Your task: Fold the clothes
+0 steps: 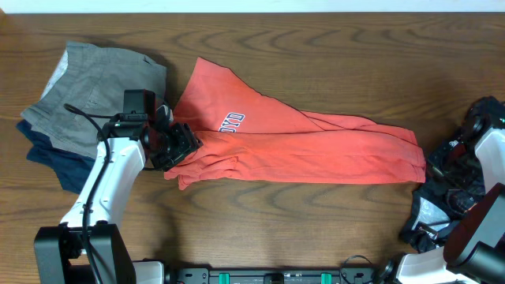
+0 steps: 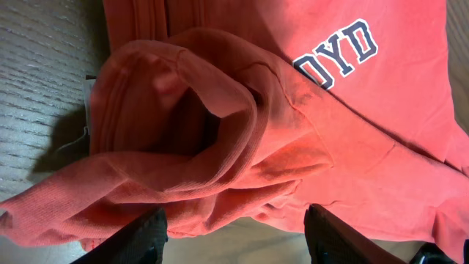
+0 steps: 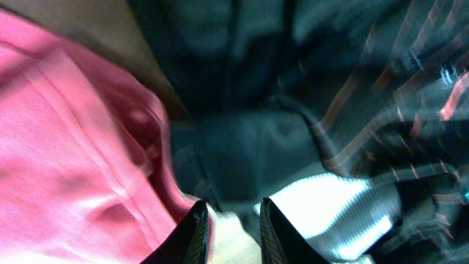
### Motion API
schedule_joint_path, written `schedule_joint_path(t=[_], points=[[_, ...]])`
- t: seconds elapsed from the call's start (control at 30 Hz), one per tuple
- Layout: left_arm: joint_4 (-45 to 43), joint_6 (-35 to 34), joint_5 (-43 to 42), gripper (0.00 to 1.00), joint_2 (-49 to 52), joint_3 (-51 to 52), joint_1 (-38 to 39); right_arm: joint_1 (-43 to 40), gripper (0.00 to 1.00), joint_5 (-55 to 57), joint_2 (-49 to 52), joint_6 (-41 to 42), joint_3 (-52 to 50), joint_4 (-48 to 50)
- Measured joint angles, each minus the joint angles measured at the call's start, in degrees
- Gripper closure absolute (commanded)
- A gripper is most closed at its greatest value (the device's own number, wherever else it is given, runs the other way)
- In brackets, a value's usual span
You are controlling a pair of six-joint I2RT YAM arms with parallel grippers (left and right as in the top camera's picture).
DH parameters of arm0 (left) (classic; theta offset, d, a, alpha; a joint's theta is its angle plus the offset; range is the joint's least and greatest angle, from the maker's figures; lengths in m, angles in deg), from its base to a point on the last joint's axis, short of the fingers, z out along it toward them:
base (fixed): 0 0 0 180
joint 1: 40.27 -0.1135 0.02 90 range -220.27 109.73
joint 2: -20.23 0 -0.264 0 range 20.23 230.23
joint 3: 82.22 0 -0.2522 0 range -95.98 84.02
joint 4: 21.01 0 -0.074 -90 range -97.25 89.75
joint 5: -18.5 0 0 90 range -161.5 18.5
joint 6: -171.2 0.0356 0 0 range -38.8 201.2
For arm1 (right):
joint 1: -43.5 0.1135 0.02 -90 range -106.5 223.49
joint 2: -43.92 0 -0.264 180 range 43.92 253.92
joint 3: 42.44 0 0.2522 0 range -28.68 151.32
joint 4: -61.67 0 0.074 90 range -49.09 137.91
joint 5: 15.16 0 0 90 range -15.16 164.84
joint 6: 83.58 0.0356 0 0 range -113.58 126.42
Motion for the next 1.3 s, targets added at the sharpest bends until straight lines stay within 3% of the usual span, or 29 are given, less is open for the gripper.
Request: schedule_joint_path(t=[0.3, 0.7, 1.3], points=[[0.04, 0.00, 0.00, 0.38, 0.00, 0.00, 0.00, -0.09, 0.58, -16.00, 0.00, -4.22, 0.20, 7.63], [0.04, 0.00, 0.00, 0.38, 0.00, 0.00, 0.00, -0.09, 0.57, -17.77, 0.00, -4.22, 0.13, 2.36], [0.04, 0.00, 0.02, 0.38, 0.00, 0.00, 0.00, -0.09, 0.55, -15.76, 0.00, 2.27, -5.51, 13.51]])
